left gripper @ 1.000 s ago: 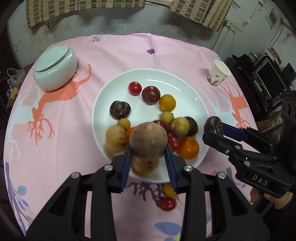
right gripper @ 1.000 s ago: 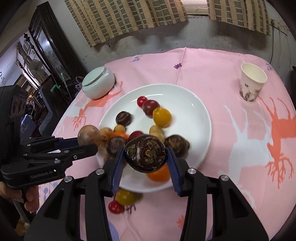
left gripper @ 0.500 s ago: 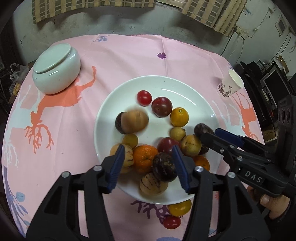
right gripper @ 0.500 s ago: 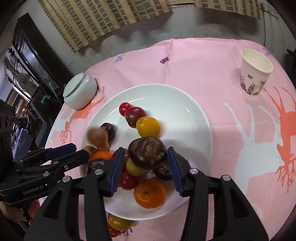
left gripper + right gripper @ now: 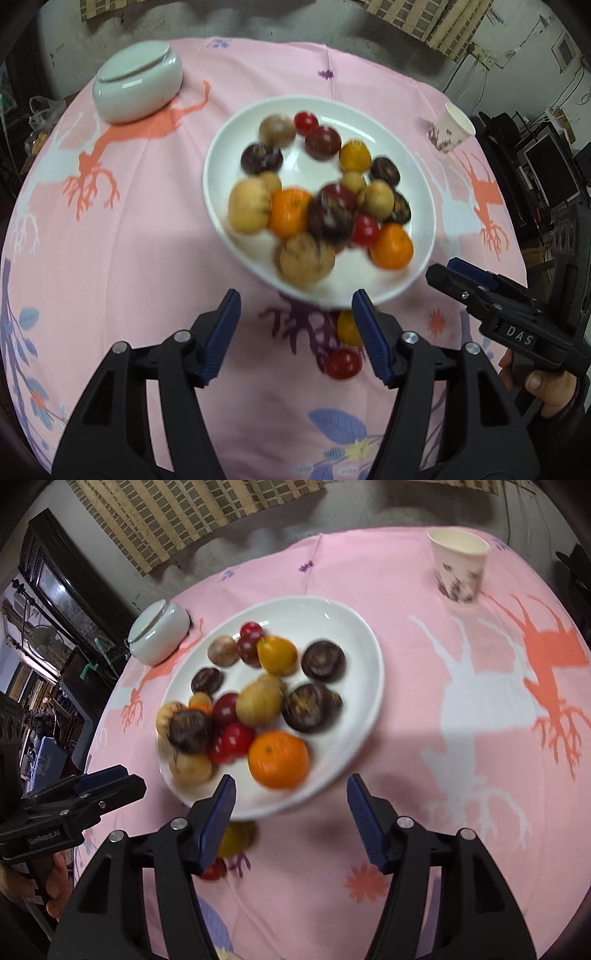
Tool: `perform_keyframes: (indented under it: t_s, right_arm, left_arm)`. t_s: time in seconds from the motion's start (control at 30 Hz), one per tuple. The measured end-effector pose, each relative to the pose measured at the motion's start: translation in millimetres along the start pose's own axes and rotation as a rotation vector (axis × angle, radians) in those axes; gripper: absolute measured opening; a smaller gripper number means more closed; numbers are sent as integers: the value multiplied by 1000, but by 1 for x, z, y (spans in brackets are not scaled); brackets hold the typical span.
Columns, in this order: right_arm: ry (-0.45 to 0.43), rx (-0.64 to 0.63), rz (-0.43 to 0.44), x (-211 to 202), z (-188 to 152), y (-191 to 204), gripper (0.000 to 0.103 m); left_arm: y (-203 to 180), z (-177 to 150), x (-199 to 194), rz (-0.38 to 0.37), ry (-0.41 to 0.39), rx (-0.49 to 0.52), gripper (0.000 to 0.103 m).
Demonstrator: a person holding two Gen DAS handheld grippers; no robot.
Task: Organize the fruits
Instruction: 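Carry brown fruit and mangosteen over the plate and open both tools, then grasp a red tomato with the left tool while the right tool grasps a yellow-green tomato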
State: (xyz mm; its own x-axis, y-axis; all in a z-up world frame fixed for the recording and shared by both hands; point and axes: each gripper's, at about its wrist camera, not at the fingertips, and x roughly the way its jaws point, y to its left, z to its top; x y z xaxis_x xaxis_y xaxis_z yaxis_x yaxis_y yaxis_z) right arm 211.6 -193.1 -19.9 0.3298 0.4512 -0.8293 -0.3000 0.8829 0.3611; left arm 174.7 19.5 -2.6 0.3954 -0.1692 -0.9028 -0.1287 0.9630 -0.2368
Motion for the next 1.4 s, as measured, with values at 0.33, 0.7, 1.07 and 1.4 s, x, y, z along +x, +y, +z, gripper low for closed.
perform_keyframes:
  t_s: [0.33,0.7,1.07,1.4]
  right_arm:
    - [49,65,8,-17,-52,-13,65]
    - [53,70,11,-26,-64,-17,65]
    - [92,1,50,-4,-54,5,65]
    - [129,-152,56,35,-40,58,65]
  left_arm:
    - [-21,-46,10,-12,59,44,63]
    - [-46,-57,44,-43,123,78,42]
    - [-42,-61,46,-12,108,134,30]
    - [-5,-72,26,-23,103,56,30]
